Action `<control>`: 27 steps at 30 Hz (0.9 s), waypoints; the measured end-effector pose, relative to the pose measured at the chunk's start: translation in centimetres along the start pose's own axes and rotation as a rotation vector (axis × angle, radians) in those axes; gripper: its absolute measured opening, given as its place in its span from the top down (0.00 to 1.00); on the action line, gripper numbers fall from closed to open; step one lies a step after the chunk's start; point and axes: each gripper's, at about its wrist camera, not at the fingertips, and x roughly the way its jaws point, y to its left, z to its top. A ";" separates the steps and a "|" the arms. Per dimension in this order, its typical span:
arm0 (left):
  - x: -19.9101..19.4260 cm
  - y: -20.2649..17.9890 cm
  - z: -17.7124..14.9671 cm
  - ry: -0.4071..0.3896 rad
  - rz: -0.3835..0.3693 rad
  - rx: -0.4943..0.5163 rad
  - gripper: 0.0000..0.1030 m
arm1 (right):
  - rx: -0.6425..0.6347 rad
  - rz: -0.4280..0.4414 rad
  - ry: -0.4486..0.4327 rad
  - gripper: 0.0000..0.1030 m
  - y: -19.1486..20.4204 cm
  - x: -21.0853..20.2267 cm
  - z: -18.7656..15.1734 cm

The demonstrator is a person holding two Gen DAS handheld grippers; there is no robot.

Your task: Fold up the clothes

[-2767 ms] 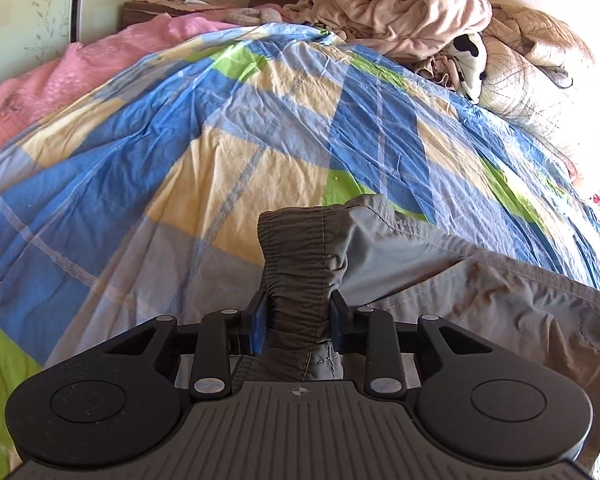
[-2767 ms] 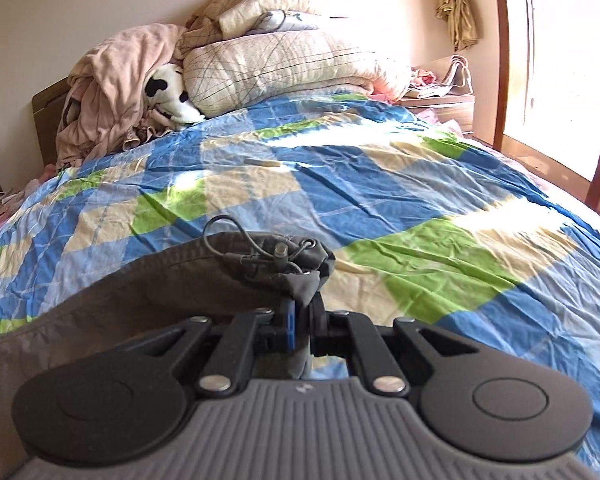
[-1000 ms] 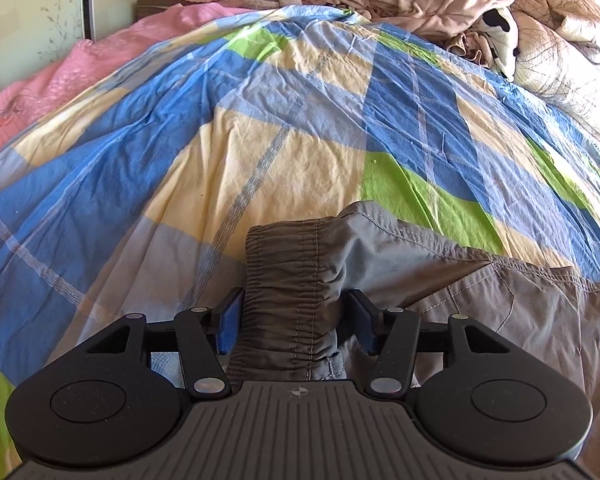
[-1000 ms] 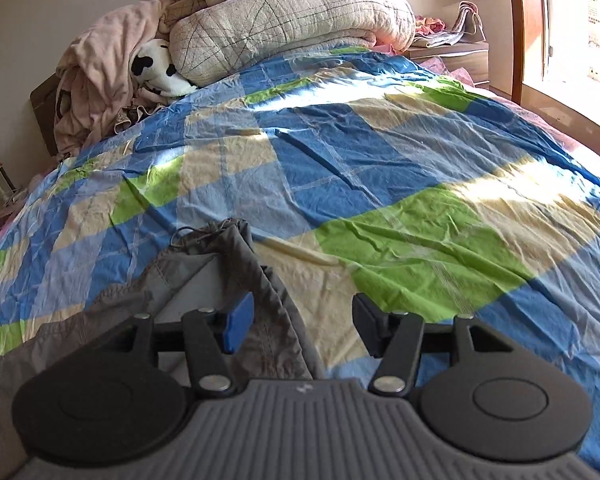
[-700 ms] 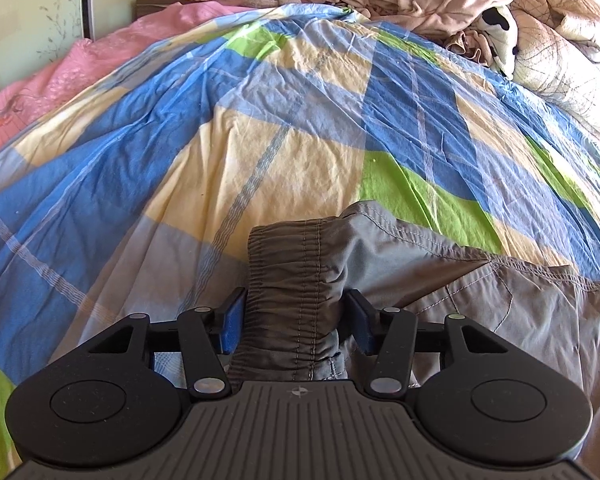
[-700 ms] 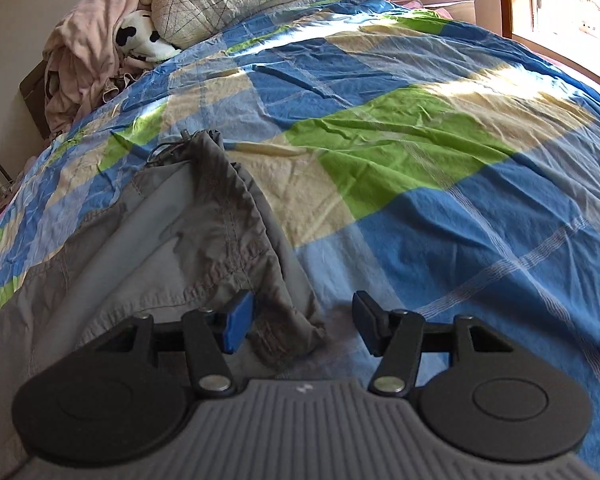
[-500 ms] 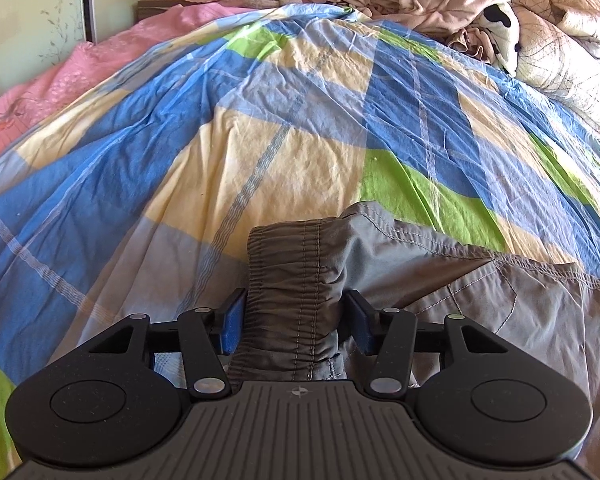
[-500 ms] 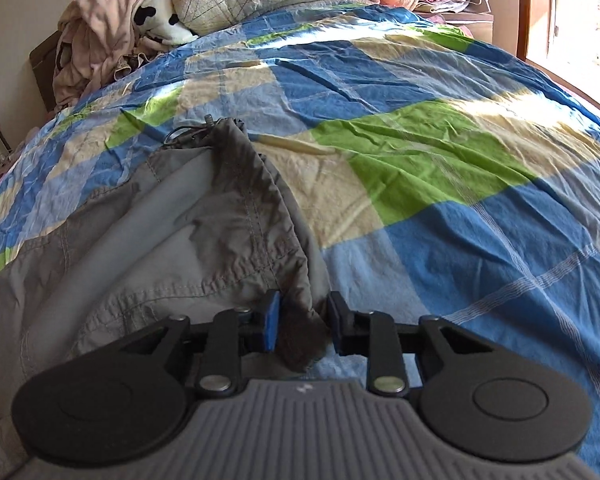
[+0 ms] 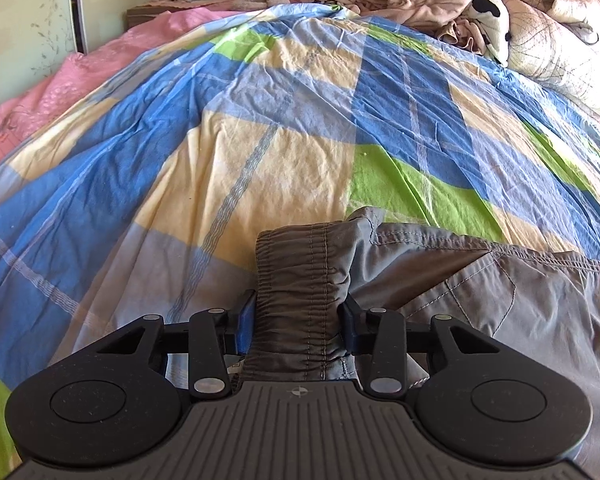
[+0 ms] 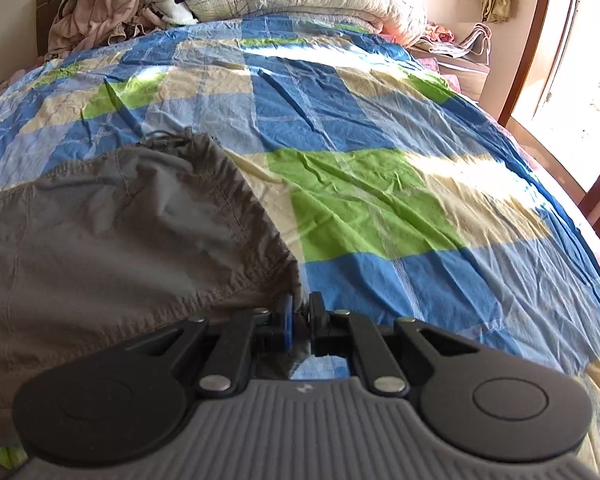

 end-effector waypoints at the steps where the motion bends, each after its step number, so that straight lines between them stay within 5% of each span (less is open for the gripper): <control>1: 0.0 0.3 0.0 0.002 -0.012 -0.006 0.52 | 0.000 -0.005 0.003 0.93 0.1 0.5 -0.6; 4: -0.7 1.3 0.5 -0.003 -0.065 -0.022 0.49 | 0.027 -0.001 0.006 0.88 -0.2 0.5 -0.9; 8: -1.9 2.8 1.2 -0.014 -0.120 -0.079 0.43 | 0.076 -0.015 0.014 0.64 -1.2 -0.5 -0.4; 16: -2.3 4.7 1.8 -0.008 -0.147 -0.156 0.27 | 0.137 0.025 -0.032 0.57 -2.2 -2.6 -0.2; 19: -2.7 6.2 1.7 -0.013 -0.212 -0.242 0.24 | 0.143 0.033 -0.025 0.56 -1.8 -2.0 -0.2; 24: -2.6 9.6 1.2 -0.013 -0.273 -0.378 0.24 | 0.147 0.053 -0.012 0.56 -1.3 -1.2 -0.7; 27: -1.8 9.5 1.0 0.013 -0.281 -0.361 0.29 | 0.152 0.052 -0.010 0.56 -1.2 -1.0 -0.9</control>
